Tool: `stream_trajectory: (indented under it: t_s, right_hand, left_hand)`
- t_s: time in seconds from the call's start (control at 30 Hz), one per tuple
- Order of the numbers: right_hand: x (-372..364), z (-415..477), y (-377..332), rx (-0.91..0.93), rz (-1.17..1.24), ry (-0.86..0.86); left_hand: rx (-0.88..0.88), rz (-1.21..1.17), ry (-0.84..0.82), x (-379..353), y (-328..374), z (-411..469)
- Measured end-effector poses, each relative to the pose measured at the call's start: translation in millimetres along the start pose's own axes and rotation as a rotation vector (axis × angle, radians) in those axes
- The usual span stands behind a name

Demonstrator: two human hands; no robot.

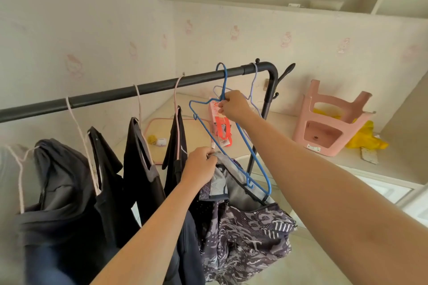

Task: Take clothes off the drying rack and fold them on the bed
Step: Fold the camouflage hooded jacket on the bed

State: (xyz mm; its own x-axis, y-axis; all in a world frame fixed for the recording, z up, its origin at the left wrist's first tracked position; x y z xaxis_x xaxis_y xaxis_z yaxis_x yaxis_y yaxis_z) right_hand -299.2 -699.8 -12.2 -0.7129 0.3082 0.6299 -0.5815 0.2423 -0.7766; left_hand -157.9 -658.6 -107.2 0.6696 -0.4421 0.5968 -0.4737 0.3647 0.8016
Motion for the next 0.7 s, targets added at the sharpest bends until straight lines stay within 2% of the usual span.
stream_trajectory:
  t_s: [0.2, 0.4, 0.6, 0.7]
  right_hand:
    - [-6.8, -19.9, 20.8, 0.021, 0.085, 0.012]
    - [-1.3, -50.1, 42.6, 0.064, -0.065, 0.039]
    - [12.1, -114.5, 79.7, 0.062, -0.069, 0.059]
    - [25.9, -163.9, 105.6, 0.060, 0.033, 0.121]
  left_hand:
    - [-0.012, -0.033, -0.048, 1.6, -4.3, 0.1]
    - [-0.056, 0.027, -0.129, -14.0, -3.2, -6.6]
    - [-0.095, 0.043, -0.229, -42.0, 9.7, -29.5]
    - [-0.125, 0.028, -0.250, -59.4, 20.9, -51.1]
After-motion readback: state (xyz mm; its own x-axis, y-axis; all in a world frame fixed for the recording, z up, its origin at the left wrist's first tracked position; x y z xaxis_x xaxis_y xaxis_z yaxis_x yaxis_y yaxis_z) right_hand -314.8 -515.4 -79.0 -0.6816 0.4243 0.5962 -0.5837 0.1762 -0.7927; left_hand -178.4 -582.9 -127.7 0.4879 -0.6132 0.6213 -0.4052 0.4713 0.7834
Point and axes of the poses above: each hand's wrist, its own z-axis towards the middle knuckle, its own x-axis out of the back of the hand, y = z × x, the point moved 6 cm from there along z, towards the middle knuckle, and after that the axes turned 7 degrees about -y, right-handed, at the moved point
